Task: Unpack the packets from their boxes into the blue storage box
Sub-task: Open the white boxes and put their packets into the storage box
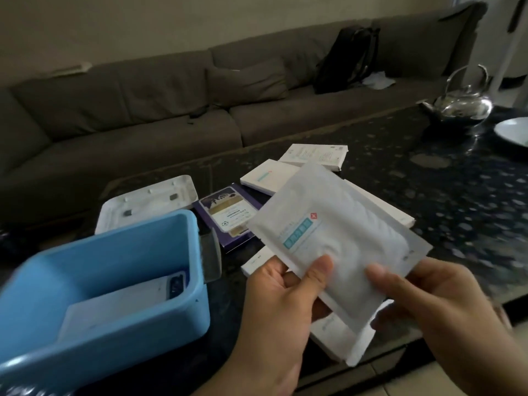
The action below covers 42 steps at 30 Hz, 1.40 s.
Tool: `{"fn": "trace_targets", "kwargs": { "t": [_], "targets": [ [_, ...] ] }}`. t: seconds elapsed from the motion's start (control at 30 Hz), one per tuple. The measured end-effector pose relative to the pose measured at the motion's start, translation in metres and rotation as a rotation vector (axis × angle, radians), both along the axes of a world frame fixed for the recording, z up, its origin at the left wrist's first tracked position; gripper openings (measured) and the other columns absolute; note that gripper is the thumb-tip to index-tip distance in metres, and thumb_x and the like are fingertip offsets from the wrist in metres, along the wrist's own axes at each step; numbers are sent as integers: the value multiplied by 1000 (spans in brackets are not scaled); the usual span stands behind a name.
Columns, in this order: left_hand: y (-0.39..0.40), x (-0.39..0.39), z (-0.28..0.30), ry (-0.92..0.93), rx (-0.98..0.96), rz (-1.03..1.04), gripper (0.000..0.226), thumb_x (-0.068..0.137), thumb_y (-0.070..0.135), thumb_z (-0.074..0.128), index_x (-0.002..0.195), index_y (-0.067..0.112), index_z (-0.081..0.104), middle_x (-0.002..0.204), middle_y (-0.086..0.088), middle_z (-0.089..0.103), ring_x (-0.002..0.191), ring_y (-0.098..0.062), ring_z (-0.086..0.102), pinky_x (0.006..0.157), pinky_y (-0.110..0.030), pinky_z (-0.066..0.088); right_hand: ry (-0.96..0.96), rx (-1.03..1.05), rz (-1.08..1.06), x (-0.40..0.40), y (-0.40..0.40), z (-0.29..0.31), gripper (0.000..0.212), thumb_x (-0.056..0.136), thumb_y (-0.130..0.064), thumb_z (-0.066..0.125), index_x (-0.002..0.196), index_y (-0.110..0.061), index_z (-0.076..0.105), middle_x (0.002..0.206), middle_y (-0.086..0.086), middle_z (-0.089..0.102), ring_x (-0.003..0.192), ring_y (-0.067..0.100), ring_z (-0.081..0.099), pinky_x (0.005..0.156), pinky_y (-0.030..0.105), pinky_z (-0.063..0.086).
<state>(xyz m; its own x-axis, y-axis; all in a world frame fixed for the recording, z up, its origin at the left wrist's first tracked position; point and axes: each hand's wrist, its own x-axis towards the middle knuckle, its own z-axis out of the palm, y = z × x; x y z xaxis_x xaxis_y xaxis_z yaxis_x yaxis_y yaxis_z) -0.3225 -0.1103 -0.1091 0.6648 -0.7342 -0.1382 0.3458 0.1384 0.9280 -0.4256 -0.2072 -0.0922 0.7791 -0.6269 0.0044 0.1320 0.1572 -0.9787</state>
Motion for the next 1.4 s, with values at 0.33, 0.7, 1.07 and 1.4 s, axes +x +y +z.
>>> {"fn": "trace_targets", "kwargs": {
  "t": [0.33, 0.7, 1.07, 1.4],
  "targets": [
    [17, 37, 34, -122, -41, 121, 34, 58, 29, 76, 91, 21, 75, 92, -2, 78, 88, -21, 75, 79, -43, 61, -13, 31, -144, 15, -6, 10, 23, 72, -22, 66, 90, -9, 73, 83, 12, 76, 67, 28, 74, 49, 38, 59],
    [91, 127, 82, -546, -6, 92, 31, 73, 22, 71, 104, 23, 70, 97, 2, 78, 92, -13, 74, 75, -30, 61, 132, -671, 52, 88, 19, 82, 53, 39, -86, 67, 84, -58, 69, 79, -19, 75, 69, 3, 73, 53, 17, 57],
    [171, 194, 88, -692, 103, 458, 11, 90, 12, 67, 95, 22, 69, 80, 1, 77, 78, -11, 72, 76, -33, 58, 202, -821, 244, 172, 71, 89, 22, 77, -25, 73, 94, -38, 67, 86, -16, 73, 75, 8, 72, 67, 37, 61],
    [204, 225, 73, -652, 384, 816, 6, 96, 30, 61, 96, 29, 67, 77, 8, 74, 63, -6, 72, 62, -26, 55, 628, -624, 533, 242, 116, 44, 28, 85, -14, 70, 108, -30, 63, 103, 1, 67, 90, 22, 69, 69, 40, 62]
  ]
}}
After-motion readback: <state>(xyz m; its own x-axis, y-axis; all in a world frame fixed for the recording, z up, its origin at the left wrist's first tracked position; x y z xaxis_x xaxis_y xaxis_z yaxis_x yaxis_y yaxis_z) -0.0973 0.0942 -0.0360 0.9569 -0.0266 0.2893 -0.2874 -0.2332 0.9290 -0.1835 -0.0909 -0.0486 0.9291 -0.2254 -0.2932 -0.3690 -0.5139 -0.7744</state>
